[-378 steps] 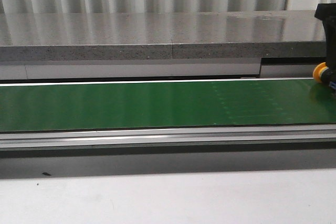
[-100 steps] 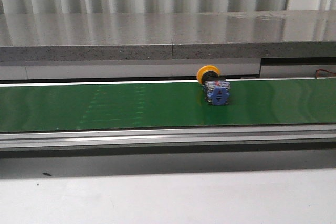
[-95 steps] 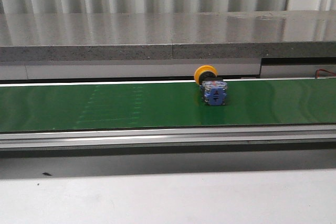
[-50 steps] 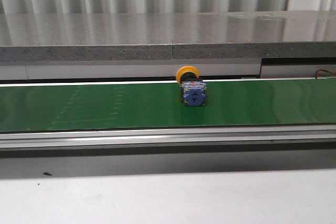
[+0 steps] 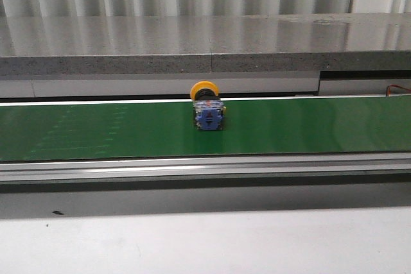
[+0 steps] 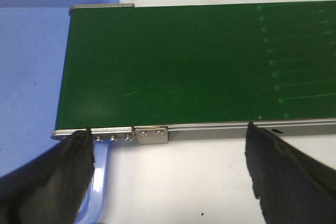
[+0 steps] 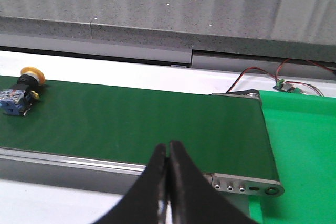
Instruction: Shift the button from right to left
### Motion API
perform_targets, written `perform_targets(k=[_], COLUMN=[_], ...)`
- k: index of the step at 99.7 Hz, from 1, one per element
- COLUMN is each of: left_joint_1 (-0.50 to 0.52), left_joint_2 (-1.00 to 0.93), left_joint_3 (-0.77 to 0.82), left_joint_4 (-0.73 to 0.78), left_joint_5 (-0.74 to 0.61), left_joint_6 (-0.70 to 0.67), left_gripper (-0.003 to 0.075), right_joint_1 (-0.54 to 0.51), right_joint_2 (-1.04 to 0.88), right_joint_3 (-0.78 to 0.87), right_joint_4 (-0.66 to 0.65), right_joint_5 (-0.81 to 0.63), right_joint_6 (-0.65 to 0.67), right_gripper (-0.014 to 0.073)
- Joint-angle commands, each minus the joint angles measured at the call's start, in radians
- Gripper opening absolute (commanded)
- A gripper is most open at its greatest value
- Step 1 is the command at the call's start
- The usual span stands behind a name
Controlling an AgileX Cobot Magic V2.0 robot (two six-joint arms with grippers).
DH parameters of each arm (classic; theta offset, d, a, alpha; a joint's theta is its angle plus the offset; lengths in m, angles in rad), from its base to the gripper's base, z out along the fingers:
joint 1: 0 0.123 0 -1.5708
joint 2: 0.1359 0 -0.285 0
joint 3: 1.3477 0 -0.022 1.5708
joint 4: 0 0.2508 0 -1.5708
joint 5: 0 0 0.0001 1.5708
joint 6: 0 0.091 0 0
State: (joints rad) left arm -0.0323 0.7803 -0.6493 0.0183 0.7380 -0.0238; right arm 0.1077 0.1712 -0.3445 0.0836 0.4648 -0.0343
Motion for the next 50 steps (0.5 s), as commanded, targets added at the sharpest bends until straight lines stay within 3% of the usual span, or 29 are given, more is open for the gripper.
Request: perform_targets(k=[1,29,50], left_joint_1=[-0.005,-0.005,-0.005], left_joint_2=[0.017,0.045,0.163], left_joint_3=[-0.035,-0.042,-0.159], left_joint_4=[-0.012,-0.078,-0.197], left_joint_5=[-0.056,-0.088,0.045], left_joint_6=[0.001,0.001,0.001], left_gripper=[0.0595,0.0595,0.0588], right_joint_1=[-0.001,-0.001,-0.001], right_joint_2=[0.006,0.006,0.006], right_joint_3=[-0.025,-0.025,-0.025], right_joint_4=[-0.007,-0.007,-0.007], right_joint_5=[-0.085,-0.084,-0.082], right_joint_6=[-0.011,-0.011,-0.011], right_gripper=[-0.0067,-0.0067,-0.0067])
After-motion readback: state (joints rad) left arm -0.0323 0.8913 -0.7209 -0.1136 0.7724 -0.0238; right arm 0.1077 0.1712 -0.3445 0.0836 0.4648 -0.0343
